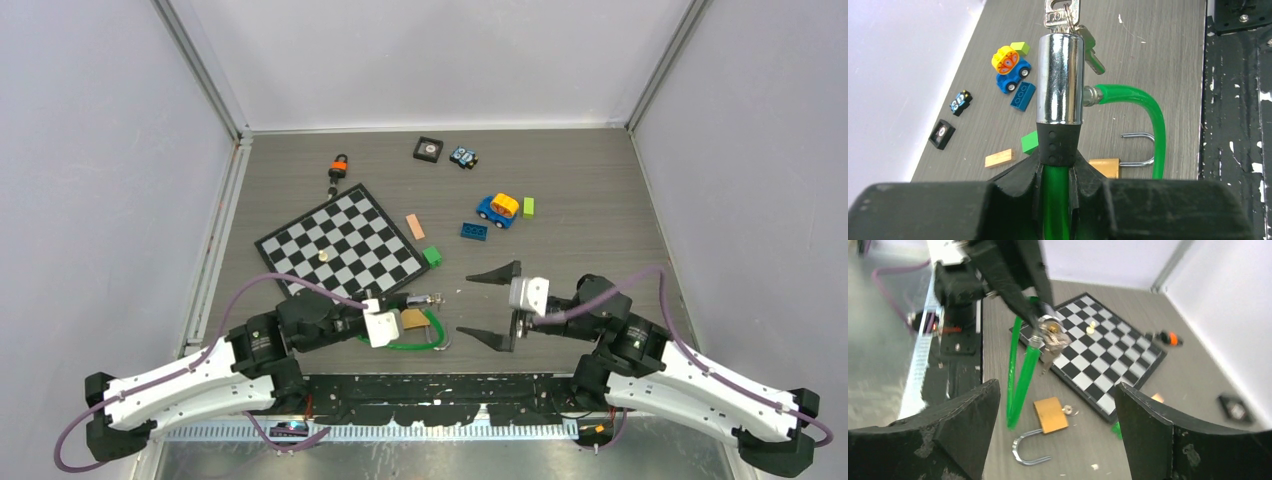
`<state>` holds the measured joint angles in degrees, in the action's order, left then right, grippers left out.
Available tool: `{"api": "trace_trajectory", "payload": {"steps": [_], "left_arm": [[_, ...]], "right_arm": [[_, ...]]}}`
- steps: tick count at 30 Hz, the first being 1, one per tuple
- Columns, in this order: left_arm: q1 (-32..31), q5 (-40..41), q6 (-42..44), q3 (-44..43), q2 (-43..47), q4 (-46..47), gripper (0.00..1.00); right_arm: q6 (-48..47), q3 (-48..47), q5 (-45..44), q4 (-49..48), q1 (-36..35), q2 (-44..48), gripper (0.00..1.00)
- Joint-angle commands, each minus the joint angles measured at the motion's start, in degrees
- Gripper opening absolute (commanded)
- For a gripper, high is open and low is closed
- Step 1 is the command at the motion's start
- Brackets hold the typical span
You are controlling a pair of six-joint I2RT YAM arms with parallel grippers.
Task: Lock with the key
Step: Lock the lock.
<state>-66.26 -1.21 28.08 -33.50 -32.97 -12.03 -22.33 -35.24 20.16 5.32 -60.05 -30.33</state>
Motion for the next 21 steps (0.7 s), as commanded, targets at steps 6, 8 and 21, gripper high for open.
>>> {"api": "trace_trajectory", "payload": {"steps": [6, 8, 21], "left_arm": [[0.21, 3.68, -1.22, -0.85, 2.73, 9.13, 0.00], [0.22, 3.76, -1.34, -0.79, 2.99, 9.47, 0.00], [0.18, 3.68, -1.53, -0.78, 3.16, 9.50, 0.00]], "right_arm": [[34.91, 6.67, -12.97, -16.86, -0.24, -1.17, 0.89], [36.63, 8.73, -12.37, -20.61, -0.24, -2.15, 0.89], [37.13, 10.45, -4.67, -33.24, -0.67, -12.91, 0.73]]}}
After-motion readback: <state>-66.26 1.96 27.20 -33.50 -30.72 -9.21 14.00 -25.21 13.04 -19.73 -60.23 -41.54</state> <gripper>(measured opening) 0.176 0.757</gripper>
